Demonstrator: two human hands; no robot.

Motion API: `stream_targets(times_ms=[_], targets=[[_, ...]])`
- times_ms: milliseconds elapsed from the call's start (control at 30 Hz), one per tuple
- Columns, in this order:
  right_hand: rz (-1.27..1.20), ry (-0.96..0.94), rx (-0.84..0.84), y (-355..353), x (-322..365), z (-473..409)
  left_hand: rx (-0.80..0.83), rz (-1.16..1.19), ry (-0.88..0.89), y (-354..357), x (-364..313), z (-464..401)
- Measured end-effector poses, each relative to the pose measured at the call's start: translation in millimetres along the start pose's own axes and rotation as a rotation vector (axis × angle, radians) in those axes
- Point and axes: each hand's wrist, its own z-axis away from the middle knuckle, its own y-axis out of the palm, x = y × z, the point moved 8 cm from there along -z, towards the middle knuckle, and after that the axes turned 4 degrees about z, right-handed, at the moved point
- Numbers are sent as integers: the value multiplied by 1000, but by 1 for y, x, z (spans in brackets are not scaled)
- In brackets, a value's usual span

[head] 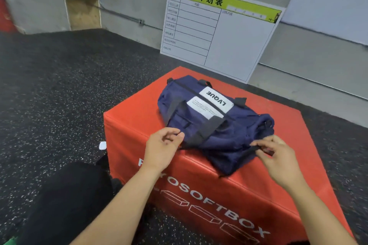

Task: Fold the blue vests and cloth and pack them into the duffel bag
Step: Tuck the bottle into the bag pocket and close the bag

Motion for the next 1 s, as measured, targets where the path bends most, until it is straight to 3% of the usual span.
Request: stream_targets(times_ms=[333, 467, 533, 633, 767, 1000], targets=[[211, 373, -134, -71, -117, 20, 116, -198, 194, 38, -45, -31], [-18, 487, -256, -86, -129, 19, 135, -308, 273, 39, -57, -43], [-217, 410, -147, -78, -114, 7, 116, -489, 334, 35, -60, -57], [-176, 301, 86, -58, -97, -4, 186, -738, 169, 36, -34, -85], [-109, 337, 183, -41, -101, -15, 430, -487, 27, 62, -26, -84], [-136, 415, 133, -44, -116, -27, 482, -484, 64, 77, -40, -104]])
